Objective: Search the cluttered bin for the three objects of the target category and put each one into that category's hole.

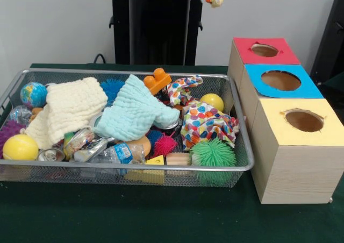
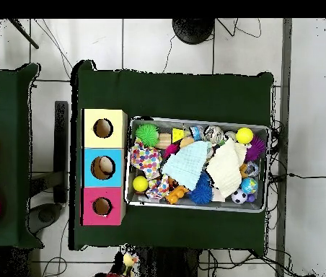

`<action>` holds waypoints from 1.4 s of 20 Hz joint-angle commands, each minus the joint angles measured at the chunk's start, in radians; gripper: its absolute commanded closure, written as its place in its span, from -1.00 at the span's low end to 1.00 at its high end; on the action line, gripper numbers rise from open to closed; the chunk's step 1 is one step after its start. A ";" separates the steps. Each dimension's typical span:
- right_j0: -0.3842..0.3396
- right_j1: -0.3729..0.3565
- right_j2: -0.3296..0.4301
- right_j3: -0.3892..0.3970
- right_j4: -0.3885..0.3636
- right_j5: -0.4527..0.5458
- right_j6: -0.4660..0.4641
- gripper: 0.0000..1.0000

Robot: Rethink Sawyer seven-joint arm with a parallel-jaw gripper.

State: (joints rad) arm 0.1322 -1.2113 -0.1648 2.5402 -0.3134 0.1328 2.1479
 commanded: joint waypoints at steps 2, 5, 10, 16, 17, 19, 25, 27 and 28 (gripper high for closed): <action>0.073 0.020 -0.198 0.268 -0.172 -0.218 0.236 1.00; 0.093 -0.004 -0.278 0.308 -0.267 -0.255 0.286 1.00; 0.219 -0.093 -0.408 0.355 -0.420 -0.236 0.464 1.00; 0.525 -0.146 -0.556 0.374 -0.376 -0.190 0.617 1.00; 0.570 -0.154 -0.551 0.383 -0.368 -0.185 0.663 1.00; 0.679 -0.145 -0.580 0.389 -0.316 -0.189 0.690 1.00; 0.958 -0.088 -0.596 0.445 -0.119 -0.247 0.757 1.00; 1.024 -0.104 -0.542 0.482 -0.046 -0.256 0.793 1.00; 1.050 -0.122 -0.521 0.494 -0.034 -0.251 0.820 1.00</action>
State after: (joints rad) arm 1.0969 -1.0970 -0.4531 2.5423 -0.4137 -0.2111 2.6447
